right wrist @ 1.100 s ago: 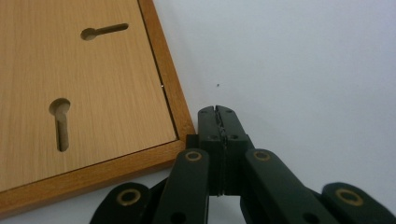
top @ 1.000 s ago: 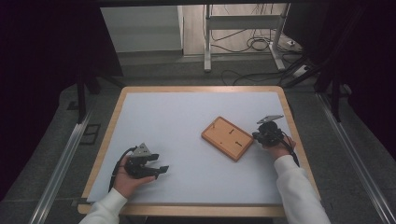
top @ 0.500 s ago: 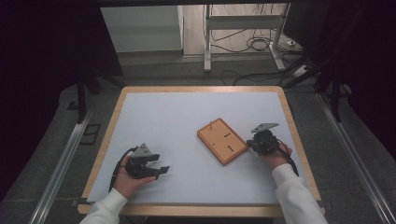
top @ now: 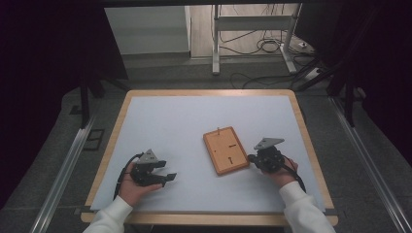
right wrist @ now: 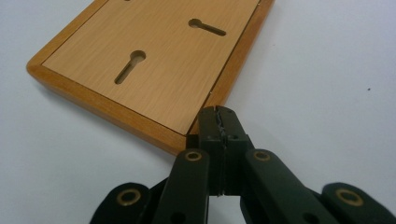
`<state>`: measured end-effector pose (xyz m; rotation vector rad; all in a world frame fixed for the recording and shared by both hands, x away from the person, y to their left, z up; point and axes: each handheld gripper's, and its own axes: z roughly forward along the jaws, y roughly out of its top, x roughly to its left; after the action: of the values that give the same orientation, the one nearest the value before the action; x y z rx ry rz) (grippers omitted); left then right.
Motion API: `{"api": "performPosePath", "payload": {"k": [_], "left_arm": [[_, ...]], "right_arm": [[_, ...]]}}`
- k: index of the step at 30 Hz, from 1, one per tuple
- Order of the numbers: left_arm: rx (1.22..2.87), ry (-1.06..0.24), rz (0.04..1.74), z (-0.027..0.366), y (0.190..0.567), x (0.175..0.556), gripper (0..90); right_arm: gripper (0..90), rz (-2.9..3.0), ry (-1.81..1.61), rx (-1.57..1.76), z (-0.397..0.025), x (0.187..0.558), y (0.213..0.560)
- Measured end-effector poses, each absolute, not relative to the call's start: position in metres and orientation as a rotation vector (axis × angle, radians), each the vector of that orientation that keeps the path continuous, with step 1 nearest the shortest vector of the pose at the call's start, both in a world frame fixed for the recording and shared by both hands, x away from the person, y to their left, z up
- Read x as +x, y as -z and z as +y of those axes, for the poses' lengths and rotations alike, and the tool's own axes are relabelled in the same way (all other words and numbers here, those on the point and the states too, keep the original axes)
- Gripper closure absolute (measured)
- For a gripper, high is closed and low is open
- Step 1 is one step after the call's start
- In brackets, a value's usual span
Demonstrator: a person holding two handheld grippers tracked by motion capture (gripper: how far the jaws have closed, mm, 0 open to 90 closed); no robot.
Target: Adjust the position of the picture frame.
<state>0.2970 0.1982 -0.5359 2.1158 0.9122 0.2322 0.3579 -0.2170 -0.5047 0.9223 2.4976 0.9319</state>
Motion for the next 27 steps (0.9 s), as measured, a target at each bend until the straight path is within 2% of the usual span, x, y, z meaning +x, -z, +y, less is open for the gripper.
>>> {"api": "performPosePath", "payload": {"k": [11,27], "left_arm": [[2.116,-0.230,0.914,0.198,0.536,0.297,31.0],[2.119,-0.230,0.912,0.197,0.536,0.297,31.0]], "right_arm": [[90.0,2.495,-0.972,0.991,-0.222,0.358,0.510],[90.0,2.557,-1.025,0.923,-0.200,0.340,0.511]]}}
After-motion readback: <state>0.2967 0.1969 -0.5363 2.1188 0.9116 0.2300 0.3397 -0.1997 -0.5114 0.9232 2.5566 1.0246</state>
